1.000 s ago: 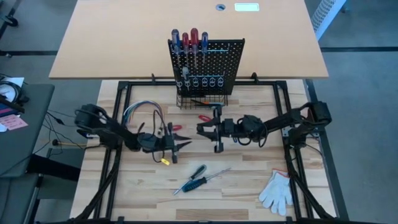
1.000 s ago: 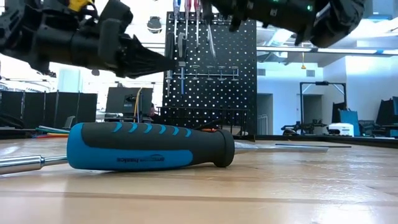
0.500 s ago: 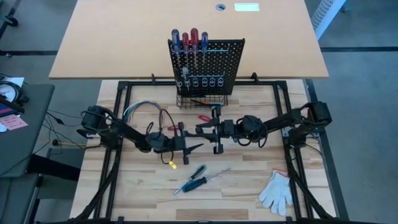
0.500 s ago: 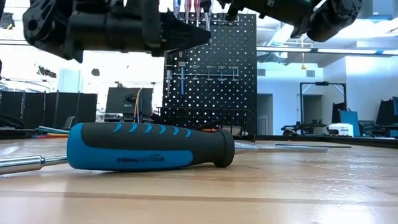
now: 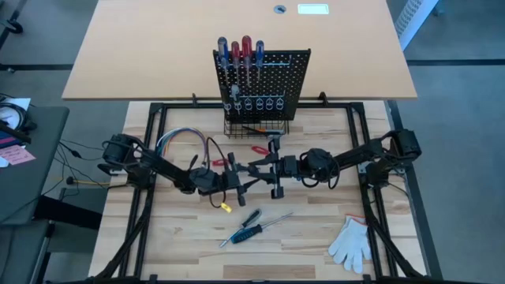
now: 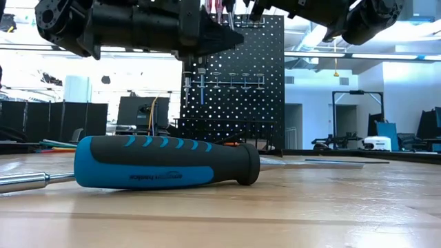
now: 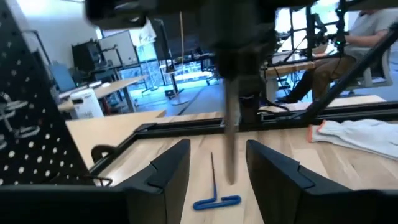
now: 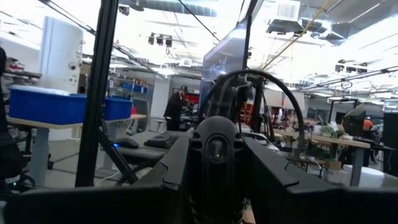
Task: Hang tools onto peg board
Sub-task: Hang the black screwdriver on the pegboard
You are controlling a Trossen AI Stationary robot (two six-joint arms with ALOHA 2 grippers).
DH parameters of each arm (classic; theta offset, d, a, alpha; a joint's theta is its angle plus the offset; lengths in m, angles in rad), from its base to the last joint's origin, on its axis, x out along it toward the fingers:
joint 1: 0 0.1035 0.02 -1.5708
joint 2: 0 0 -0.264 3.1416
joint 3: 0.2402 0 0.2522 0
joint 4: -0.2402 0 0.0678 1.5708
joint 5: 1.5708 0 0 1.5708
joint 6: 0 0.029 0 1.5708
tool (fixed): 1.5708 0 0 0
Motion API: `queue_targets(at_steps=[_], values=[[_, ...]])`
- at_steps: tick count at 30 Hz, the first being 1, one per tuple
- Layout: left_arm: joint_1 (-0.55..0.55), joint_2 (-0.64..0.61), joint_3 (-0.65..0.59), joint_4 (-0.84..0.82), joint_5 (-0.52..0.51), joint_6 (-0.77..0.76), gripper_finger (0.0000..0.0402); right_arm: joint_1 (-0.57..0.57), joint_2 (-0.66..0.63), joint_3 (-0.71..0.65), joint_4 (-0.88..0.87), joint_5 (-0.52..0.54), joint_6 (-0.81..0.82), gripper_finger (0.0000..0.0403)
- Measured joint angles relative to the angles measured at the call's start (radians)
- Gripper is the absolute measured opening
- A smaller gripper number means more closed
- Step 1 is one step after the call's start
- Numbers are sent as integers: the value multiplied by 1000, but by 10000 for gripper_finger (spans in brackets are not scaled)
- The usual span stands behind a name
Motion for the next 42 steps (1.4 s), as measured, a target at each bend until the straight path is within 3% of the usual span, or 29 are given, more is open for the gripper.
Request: queue_targets(at_steps=[5, 10, 14, 21, 26, 32, 42], values=[[-19, 0, 0, 6, 0, 36, 94, 5, 0, 0, -13, 0, -7, 107], [-27, 0, -1, 11, -11, 68, 21, 5, 0, 0, -64, 0, -12, 107], [-29, -2, -1, -18, -15, 72, 10, 6, 0, 0, -81, -1, -15, 109], [-32, -45, -1, -291, -84, 89, 3, 0, -23, -1, -262, 3, -5, 217], [-4, -139, -1, -547, -97, 12, 2, -12, -113, 33, -566, 26, -10, 243], [19, -188, -1, -627, -99, -27, 1, -7, -168, 89, -773, 91, -16, 222], [19, -188, -1, -634, -99, -60, 0, 29, -146, 91, -780, 173, -93, 133]])
